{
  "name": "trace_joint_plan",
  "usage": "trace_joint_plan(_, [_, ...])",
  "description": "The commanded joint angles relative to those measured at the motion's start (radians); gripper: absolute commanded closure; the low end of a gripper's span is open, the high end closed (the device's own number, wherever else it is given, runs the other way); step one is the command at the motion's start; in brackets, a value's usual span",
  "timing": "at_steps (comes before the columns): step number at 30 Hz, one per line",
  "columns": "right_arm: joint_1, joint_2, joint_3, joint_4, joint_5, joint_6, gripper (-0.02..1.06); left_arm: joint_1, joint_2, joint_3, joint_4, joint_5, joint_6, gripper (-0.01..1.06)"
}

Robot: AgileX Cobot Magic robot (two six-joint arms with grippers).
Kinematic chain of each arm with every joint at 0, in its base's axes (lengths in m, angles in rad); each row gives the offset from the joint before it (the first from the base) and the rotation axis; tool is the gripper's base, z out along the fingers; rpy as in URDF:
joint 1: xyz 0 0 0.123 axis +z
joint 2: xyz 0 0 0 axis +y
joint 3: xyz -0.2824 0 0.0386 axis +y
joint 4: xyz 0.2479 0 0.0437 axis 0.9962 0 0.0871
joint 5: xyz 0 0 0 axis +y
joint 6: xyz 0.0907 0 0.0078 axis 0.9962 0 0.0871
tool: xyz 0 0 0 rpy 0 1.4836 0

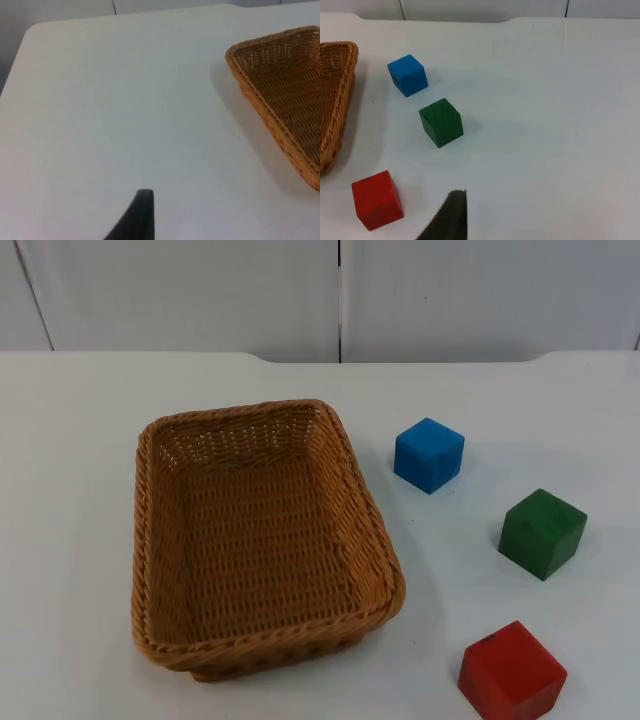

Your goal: Pick up one cube with each hand and place exactly two cubes into the same basket, leaving the remaining cube outside.

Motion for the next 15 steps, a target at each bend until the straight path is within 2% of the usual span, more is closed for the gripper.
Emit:
trace_joint_plan(1, [-0.006,-0.003,0.005,-0.004,-0.001,-0.016,-0.01,0.002,-0.004,0.005,-0.008,-0.011,0.0,0.0])
trace_joint_plan(15, [-0.006,-0.003,0.005,-0.004,-0.001,-0.016,-0.01,0.002,-0.004,0.005,-0.008,-0.011,-0.002,0.0])
